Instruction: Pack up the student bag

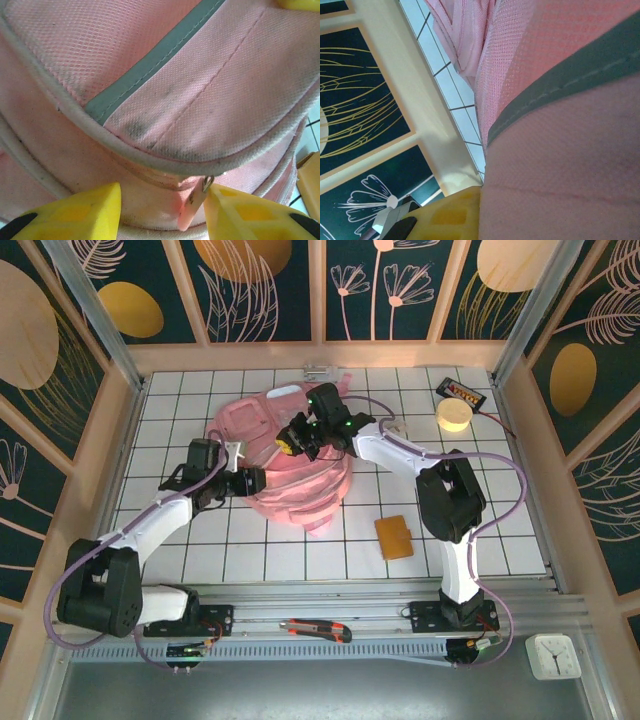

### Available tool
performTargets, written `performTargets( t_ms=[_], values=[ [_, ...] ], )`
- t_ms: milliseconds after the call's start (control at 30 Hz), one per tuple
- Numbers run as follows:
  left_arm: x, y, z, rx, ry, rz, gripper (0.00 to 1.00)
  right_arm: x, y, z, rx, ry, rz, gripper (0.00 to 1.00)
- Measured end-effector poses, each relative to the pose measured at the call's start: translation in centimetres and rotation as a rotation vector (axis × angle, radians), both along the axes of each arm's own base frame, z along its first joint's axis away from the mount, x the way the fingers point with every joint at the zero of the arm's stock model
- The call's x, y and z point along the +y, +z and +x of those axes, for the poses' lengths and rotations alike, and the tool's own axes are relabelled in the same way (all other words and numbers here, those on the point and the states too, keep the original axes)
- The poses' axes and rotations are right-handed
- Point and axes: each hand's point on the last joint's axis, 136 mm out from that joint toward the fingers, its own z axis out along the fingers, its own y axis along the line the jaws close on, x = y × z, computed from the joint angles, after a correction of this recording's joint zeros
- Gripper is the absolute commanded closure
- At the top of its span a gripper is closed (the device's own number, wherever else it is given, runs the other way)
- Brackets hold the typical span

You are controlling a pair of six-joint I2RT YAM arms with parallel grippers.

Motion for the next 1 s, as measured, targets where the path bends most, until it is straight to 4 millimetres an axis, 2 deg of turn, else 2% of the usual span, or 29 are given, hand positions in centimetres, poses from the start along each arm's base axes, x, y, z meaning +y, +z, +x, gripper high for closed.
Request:
performTargets(
  t_ms=[167,433,600,700,1000],
  values=[
    [-0.3,-0.6,0.2,0.013,-0.007,0.014,0.55,0.0,-0.3,-0.1,0.008,0.004,-0.002,1.0],
    [-0.7,-1.0,0.3,0.023,-0.014,0.023,0.64,0.0,-0.5,-0.1,0.016,0.008,-0.001,1.0],
    [-1.5,-1.3,0.0,0.027,-0.039,0.031,0.81,-0.2,-0.6,0.0,0.019,0.007,0.0,1.0],
    [-1.7,-1.3,0.0,0.024,-0.045,0.034,1.0,-0.2,-0.7,0.0,0.022,0.008,0.0,1.0],
    [-1.4,-1.6,-0.2,0.038,-0.03,0.057,1.0,-1.0,-2.0,-0.1,0.044,0.008,-0.003,1.0]
  ],
)
